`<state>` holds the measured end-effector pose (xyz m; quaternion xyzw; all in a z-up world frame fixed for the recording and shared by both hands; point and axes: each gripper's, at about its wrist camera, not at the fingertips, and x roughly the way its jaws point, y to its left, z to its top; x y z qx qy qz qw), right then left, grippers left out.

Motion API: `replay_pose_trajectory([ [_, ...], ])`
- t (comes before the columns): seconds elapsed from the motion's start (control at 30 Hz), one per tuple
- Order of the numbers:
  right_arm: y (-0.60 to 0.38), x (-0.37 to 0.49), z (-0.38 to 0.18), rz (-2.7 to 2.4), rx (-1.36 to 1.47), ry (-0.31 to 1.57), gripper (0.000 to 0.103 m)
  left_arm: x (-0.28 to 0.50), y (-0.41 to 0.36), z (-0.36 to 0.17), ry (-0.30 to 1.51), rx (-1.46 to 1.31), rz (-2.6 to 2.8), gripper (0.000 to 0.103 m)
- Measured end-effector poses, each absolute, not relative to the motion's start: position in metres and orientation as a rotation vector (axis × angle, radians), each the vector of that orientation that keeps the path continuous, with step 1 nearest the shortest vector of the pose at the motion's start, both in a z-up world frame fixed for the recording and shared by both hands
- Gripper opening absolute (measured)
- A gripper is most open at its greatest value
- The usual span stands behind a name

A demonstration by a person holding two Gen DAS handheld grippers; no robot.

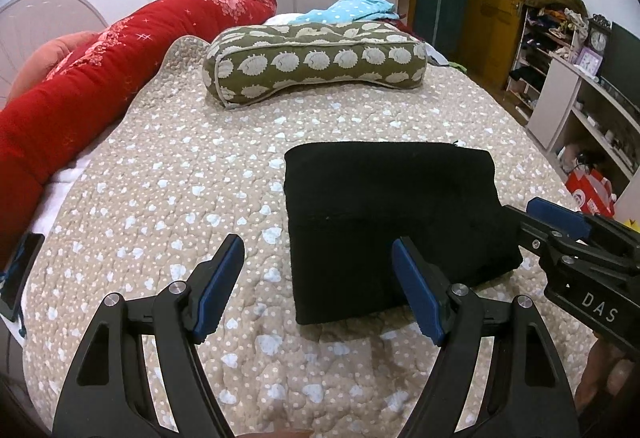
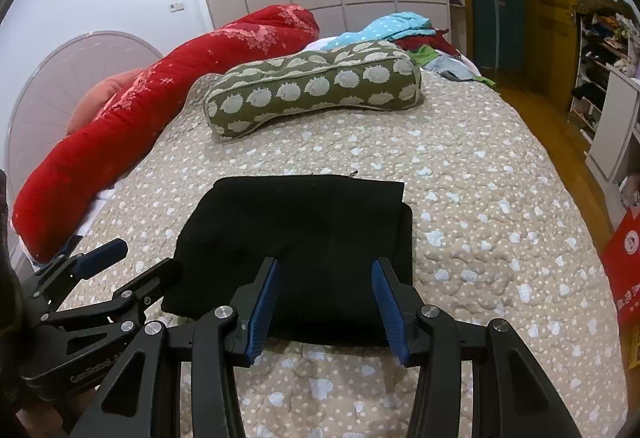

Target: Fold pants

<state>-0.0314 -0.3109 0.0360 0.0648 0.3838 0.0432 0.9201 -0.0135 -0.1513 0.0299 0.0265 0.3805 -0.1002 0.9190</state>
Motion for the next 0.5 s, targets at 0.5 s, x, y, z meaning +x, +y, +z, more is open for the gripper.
replay_pose_trajectory([
  [0.5,-0.3101,-0.0291,0.0323,0.092,0.139,0.801,0.046,-0.0146,-0.1511,0.028,0.777,0.064,-0.19,0.077],
])
